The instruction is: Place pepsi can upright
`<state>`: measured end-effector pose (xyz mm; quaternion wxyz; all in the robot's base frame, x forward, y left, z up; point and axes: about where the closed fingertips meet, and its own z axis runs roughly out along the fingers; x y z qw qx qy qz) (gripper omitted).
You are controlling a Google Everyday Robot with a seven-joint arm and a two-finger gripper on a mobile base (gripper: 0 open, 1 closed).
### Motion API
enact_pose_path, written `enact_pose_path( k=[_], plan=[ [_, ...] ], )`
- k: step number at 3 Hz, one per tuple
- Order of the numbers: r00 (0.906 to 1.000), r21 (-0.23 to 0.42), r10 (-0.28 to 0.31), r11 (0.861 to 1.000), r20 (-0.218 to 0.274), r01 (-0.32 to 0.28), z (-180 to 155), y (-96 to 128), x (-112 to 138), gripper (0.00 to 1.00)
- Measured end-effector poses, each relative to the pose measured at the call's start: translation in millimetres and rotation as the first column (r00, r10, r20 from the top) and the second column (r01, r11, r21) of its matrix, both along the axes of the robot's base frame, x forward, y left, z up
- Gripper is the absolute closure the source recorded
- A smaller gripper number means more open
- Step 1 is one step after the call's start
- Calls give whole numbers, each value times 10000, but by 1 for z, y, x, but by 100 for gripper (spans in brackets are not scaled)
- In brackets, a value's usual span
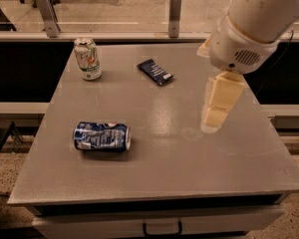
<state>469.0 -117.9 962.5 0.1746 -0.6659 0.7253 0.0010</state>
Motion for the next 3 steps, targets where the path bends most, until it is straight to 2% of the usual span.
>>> enact_pose_path(
  k=[1,3],
  plan=[
    [9972,-31,731,9973,-133,-732,-11,44,4,0],
    [9797,-554,1853,9803,-769,-1898,-54,119,8,0]
  ],
)
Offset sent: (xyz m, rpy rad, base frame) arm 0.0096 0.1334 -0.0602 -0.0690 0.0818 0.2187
